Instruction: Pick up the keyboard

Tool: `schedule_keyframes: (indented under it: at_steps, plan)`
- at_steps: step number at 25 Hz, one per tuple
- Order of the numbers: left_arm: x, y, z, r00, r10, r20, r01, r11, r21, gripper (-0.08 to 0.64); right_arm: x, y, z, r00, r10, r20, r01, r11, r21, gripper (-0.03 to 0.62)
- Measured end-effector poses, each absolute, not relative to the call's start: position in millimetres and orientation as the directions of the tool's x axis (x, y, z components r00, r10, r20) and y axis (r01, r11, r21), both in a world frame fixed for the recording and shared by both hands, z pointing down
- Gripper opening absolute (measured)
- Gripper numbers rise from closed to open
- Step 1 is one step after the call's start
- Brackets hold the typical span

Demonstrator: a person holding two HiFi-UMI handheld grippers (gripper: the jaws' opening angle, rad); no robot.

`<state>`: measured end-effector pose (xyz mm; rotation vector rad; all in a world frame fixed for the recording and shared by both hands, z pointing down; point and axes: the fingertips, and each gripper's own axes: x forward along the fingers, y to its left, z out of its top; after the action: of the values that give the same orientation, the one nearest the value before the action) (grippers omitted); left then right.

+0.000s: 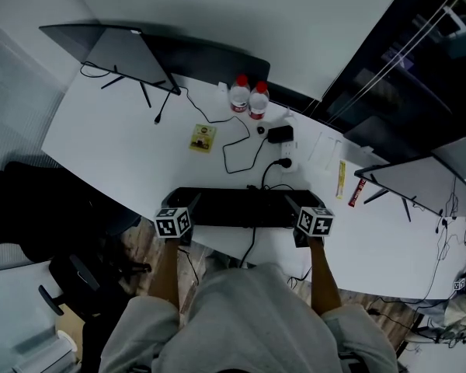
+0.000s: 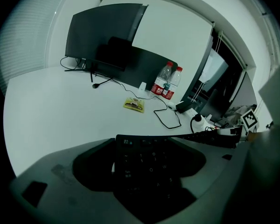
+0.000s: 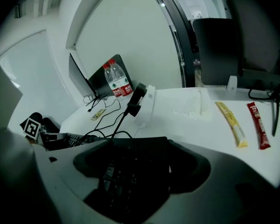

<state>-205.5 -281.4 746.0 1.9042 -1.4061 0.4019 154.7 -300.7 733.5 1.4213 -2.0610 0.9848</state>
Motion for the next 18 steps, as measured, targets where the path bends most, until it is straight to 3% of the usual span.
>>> schedule_keyframes:
  at_steps: [18]
  plan:
    - [-195.1, -317.0, 646.7, 0.382, -0.812, 0.443, -0.911, -0.249, 0.329, 0.321, 165.2, -314.1, 628.7, -0.337, -0.784, 0.522, -0.939, 0.243, -0.242, 0.368]
